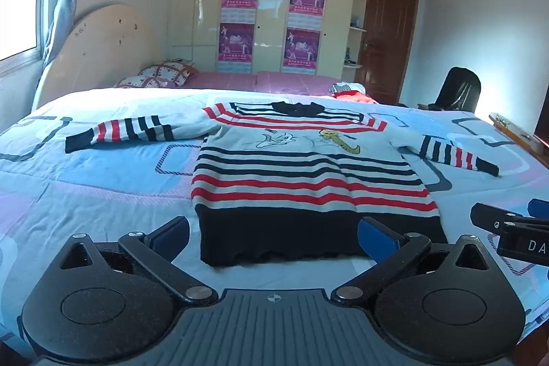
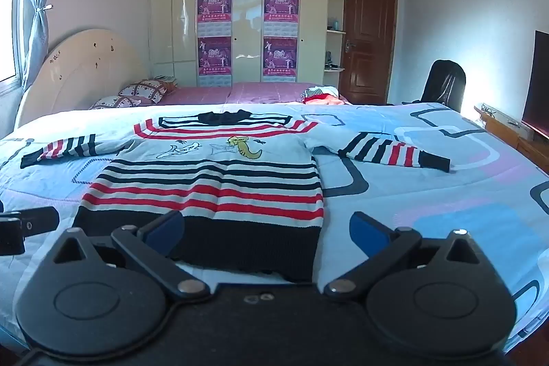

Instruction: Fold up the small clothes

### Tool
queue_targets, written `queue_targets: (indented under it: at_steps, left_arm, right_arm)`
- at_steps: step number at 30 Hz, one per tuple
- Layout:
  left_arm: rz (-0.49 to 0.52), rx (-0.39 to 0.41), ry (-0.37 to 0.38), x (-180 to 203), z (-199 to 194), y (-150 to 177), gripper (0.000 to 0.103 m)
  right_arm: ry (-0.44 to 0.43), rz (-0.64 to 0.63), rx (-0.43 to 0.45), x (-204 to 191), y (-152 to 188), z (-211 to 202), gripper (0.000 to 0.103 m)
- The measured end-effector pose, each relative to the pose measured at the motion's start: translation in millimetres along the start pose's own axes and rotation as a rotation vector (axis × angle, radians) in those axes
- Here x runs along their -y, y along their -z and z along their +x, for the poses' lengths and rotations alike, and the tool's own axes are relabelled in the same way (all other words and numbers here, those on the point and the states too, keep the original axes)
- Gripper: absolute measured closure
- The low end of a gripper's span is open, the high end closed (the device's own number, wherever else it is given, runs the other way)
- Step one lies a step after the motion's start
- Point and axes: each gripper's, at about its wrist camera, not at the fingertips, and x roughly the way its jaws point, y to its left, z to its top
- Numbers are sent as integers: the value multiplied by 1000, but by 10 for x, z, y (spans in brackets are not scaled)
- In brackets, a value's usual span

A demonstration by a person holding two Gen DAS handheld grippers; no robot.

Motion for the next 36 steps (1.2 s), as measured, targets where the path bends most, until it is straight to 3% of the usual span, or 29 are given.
queue_targets:
  at_steps: [36]
  left_arm:
    - [14,-19,-17,79,74,-12,0]
  right_arm:
    - [-10,9,-13,46,-26,78,0]
